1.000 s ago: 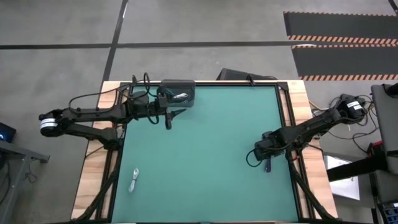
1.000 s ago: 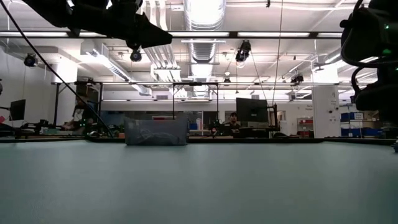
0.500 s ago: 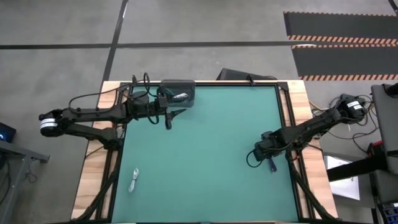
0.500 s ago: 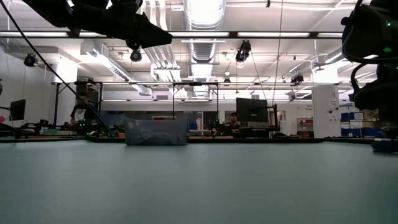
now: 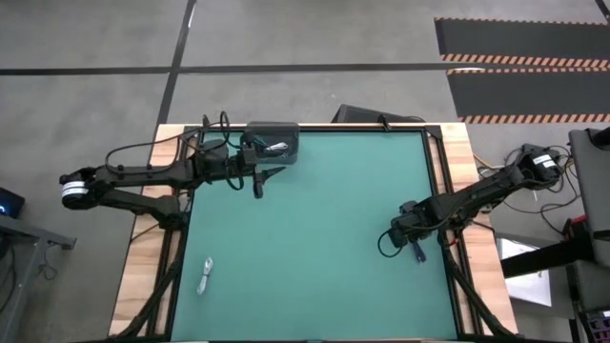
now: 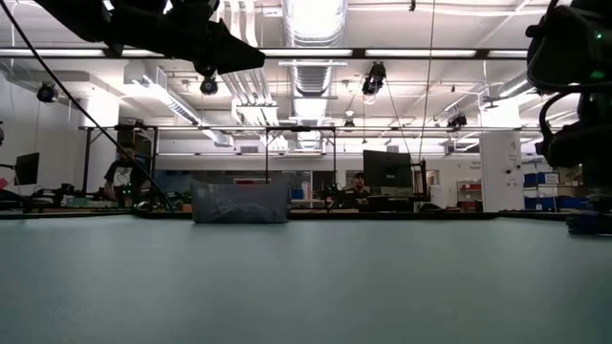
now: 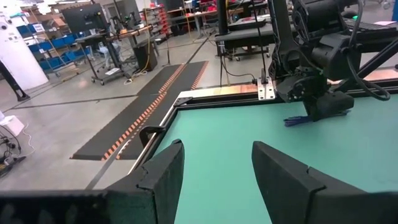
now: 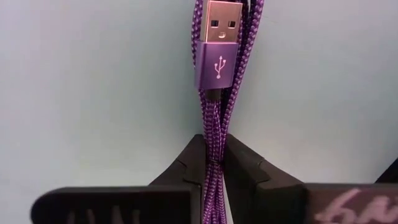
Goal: Pick and place USB-C Cables
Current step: Put the purple charger cable into the bin
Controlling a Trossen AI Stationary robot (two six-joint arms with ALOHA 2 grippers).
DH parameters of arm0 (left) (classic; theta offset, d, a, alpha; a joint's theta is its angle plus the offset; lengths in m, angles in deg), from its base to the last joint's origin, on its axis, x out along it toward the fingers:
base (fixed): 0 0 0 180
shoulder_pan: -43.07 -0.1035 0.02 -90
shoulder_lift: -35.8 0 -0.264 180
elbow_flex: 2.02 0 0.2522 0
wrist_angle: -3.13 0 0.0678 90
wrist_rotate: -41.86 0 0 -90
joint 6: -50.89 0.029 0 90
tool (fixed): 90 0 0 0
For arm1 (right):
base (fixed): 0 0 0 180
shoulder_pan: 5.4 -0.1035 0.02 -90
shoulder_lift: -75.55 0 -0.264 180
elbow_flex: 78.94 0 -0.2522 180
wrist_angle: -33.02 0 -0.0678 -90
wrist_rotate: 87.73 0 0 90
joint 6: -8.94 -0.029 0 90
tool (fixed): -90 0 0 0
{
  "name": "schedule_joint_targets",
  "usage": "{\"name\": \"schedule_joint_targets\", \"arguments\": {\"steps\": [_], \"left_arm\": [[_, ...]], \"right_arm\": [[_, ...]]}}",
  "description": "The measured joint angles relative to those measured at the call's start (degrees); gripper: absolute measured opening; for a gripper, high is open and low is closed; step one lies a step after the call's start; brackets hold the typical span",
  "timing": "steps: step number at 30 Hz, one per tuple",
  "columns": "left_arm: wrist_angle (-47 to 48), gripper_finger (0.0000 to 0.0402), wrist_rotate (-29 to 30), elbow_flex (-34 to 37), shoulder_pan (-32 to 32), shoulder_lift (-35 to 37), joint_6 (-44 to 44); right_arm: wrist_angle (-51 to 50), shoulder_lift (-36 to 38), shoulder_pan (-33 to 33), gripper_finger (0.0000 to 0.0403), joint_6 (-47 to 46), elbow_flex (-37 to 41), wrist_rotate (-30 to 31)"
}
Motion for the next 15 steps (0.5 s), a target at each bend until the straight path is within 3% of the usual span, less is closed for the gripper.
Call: {"name": "schedule_joint_targets", "arguments": {"steps": [15], "left_arm": [[-0.6,0.0173,0.0,0.0,0.0,0.0,-1.6]], "right_arm": [[1.7,3.6,0.1,0.0023,11.7,-7.9,15.1]]}}
